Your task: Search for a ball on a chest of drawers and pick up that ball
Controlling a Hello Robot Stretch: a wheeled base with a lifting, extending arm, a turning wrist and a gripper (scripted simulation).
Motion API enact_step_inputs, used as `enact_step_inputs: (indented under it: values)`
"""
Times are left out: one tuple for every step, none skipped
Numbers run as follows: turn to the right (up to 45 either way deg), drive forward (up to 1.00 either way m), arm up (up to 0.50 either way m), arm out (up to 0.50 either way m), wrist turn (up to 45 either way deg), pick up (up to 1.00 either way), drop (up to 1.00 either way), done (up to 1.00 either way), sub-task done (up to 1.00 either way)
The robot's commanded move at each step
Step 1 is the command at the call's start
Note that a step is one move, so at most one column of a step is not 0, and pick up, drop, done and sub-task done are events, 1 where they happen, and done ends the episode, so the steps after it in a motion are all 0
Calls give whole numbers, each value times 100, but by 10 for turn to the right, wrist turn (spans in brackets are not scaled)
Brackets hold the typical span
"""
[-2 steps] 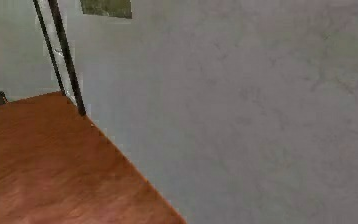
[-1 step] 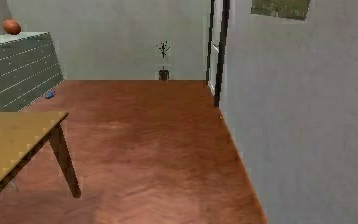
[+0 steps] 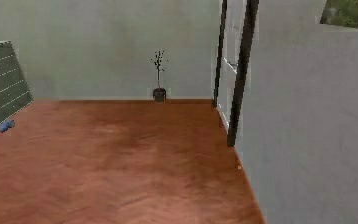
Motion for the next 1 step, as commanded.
enact_step_inputs:
  values:
    - [0, 50, 0, 0, 0, 0, 0, 0, 0]
